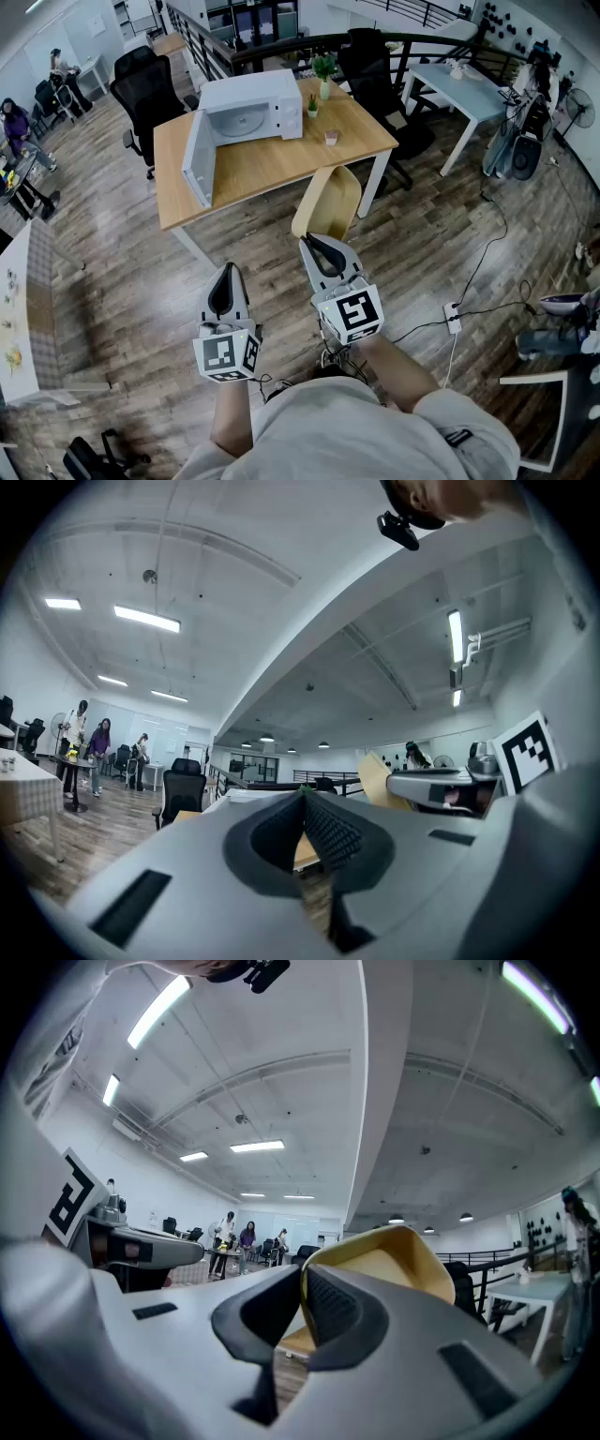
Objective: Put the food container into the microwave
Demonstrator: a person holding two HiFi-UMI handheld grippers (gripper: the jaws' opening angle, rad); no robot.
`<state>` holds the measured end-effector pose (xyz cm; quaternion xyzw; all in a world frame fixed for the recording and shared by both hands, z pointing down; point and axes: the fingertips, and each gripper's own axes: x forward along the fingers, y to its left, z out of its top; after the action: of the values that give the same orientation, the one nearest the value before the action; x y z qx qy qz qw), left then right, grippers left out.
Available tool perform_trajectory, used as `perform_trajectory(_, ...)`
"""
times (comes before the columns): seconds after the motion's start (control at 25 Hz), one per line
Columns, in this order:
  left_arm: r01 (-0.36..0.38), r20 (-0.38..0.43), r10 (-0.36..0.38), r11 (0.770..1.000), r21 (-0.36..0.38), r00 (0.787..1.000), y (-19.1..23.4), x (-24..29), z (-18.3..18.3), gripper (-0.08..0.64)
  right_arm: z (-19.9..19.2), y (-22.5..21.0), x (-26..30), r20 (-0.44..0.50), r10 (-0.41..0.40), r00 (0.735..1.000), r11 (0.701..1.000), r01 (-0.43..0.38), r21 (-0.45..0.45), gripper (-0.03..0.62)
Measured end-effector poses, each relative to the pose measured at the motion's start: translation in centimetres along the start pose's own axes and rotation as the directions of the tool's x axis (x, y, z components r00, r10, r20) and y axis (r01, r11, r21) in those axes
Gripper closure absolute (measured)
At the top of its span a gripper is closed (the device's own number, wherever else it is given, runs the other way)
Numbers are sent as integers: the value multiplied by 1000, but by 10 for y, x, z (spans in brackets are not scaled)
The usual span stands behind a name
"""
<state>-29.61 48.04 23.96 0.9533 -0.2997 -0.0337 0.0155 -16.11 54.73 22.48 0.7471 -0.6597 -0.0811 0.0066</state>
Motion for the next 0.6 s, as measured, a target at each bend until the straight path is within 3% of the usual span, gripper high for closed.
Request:
perform_trajectory(0.36,-5,-22,4,1000,-13,1000,-7,0,-9,548,-10,-1,-3,-8,29,1000,1000,-29,4,566)
perform_trajectory(0.6,-28,-55,26,999,-22,998,-16,6,-25,548,-20,-2,-2,-40,95,995,995,-96,-25,565)
